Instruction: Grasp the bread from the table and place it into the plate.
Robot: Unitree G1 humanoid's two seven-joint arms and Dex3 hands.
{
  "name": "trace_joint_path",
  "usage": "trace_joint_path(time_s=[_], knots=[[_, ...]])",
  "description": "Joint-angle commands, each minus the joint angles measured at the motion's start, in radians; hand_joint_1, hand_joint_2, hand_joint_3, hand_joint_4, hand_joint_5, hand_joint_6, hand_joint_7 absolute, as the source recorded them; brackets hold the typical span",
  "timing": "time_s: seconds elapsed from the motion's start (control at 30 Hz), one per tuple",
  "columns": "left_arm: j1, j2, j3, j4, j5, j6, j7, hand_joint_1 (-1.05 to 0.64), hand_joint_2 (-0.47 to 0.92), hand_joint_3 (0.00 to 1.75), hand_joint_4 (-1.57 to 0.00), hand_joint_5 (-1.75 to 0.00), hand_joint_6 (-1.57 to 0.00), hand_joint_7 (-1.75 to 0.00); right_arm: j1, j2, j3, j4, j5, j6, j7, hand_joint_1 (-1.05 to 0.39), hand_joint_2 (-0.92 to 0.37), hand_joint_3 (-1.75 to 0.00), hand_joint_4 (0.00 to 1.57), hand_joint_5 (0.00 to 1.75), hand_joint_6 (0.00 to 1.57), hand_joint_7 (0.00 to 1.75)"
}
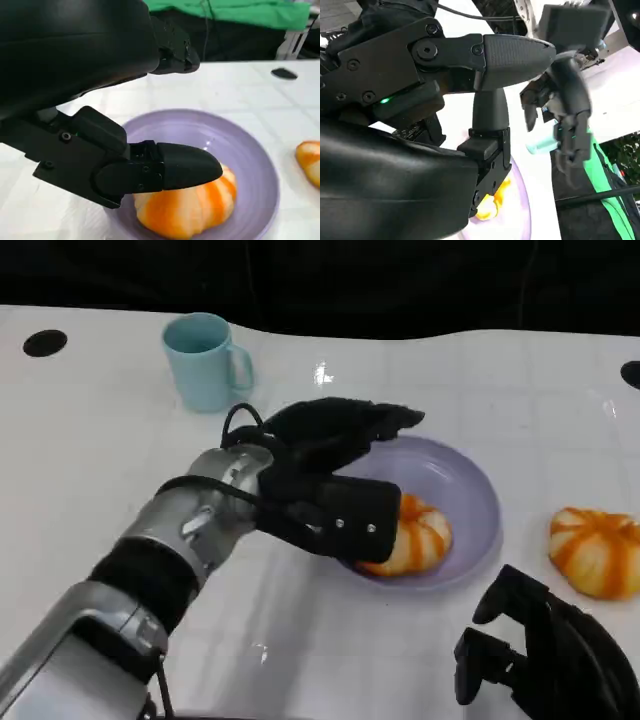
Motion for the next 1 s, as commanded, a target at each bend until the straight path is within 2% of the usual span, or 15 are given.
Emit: trace_joint_path(time_s=[0.03,0.23,0.33,0.4,0.5,0.6,0.63,0.67,0.7,0.73,0.77,0.87,1.0], knots=[[0.080,0.055,0.061,-0.093,-0.083,-0.050,-0.029,-0.89,0.92,0.57,-0.14,-0.12,-0.20,-0.12,0.000,-0.009,-0.012,-0.002,0.006,-0.011,-0.001,-0.57,-0.90,-0.53,0.82,1.75,0.52,1.72],[0.216,0.081,0.165,-0.226,-0.265,-0.078,-0.122,-0.81,0.92,0.51,-0.20,-0.20,-0.24,-0.12,-0.003,-0.015,-0.014,0.003,0.003,-0.022,0.011,-0.56,-0.91,-0.54,0.82,1.75,0.51,1.73],[0.310,0.076,0.218,-0.290,-0.367,-0.090,-0.156,-0.77,0.92,0.45,-0.22,-0.37,-0.30,-0.11,-0.005,-0.014,-0.018,0.004,0.008,-0.009,0.005,-0.58,-0.89,-0.53,0.81,1.75,0.50,1.74],[0.357,0.066,0.247,-0.331,-0.434,-0.076,-0.184,-0.76,0.92,0.44,-0.21,-0.41,-0.32,-0.11,-0.006,-0.013,-0.021,0.003,0.011,-0.005,0.004,-0.58,-0.89,-0.53,0.81,1.75,0.50,1.74],[0.434,0.040,0.299,-0.387,-0.559,-0.083,-0.225,-0.75,0.92,0.40,-0.23,-0.61,-0.42,-0.10,-0.003,-0.013,-0.022,0.002,0.009,-0.007,0.005,-0.58,-0.89,-0.53,0.81,1.75,0.50,1.74],[0.502,-0.012,0.359,-0.423,-0.685,-0.099,-0.236,-0.66,0.92,0.33,-0.49,-0.84,-0.62,-0.19,-0.002,-0.014,-0.024,-0.001,0.014,-0.001,0.007,-0.57,-0.89,-0.52,0.80,1.75,0.49,1.73],[0.529,-0.042,0.382,-0.439,-0.729,-0.100,-0.226,-0.65,0.92,0.31,-0.53,-0.88,-0.65,-0.20,-0.002,-0.014,-0.026,-0.003,0.018,0.007,0.005,-0.56,-0.89,-0.52,0.79,1.75,0.49,1.73],[0.553,-0.067,0.400,-0.456,-0.766,-0.097,-0.221,-0.62,0.92,0.29,-0.64,-1.03,-0.77,-0.30,-0.001,-0.014,-0.027,-0.006,0.020,0.014,0.002,-0.56,-0.89,-0.52,0.78,1.75,0.48,1.73],[0.579,-0.091,0.417,-0.480,-0.807,-0.081,-0.221,-0.61,0.92,0.30,-0.66,-1.14,-0.78,-0.43,-0.001,-0.014,-0.026,-0.009,0.019,0.016,-0.001,-0.55,-0.89,-0.52,0.78,1.75,0.48,1.73],[0.612,-0.115,0.432,-0.515,-0.846,-0.053,-0.212,-0.61,0.92,0.31,-0.66,-1.27,-0.75,-0.63,0.000,-0.016,-0.024,-0.010,0.011,0.009,-0.001,-0.55,-0.89,-0.51,0.77,1.75,0.48,1.73],[0.637,-0.130,0.441,-0.544,-0.869,-0.029,-0.207,-0.62,0.92,0.33,-0.66,-1.42,-0.72,-0.93,0.000,-0.017,-0.022,-0.010,0.004,0.002,-0.001,-0.56,-0.89,-0.52,0.77,1.75,0.47,1.73],[0.718,-0.150,0.466,-0.625,-0.961,0.038,-0.243,-0.64,0.92,0.41,-0.63,-1.69,-0.60,-1.38,-0.003,-0.014,-0.028,-0.013,0.016,0.015,-0.003,-0.57,-0.89,-0.51,0.77,1.75,0.47,1.74],[0.803,-0.158,0.484,-0.714,-1.043,0.111,-0.272,-0.62,0.92,0.41,-0.71,-1.74,-0.56,-1.57,-0.007,-0.017,-0.031,-0.008,0.021,0.014,0.006,-0.57,-0.89,-0.50,0.77,1.75,0.47,1.74]])
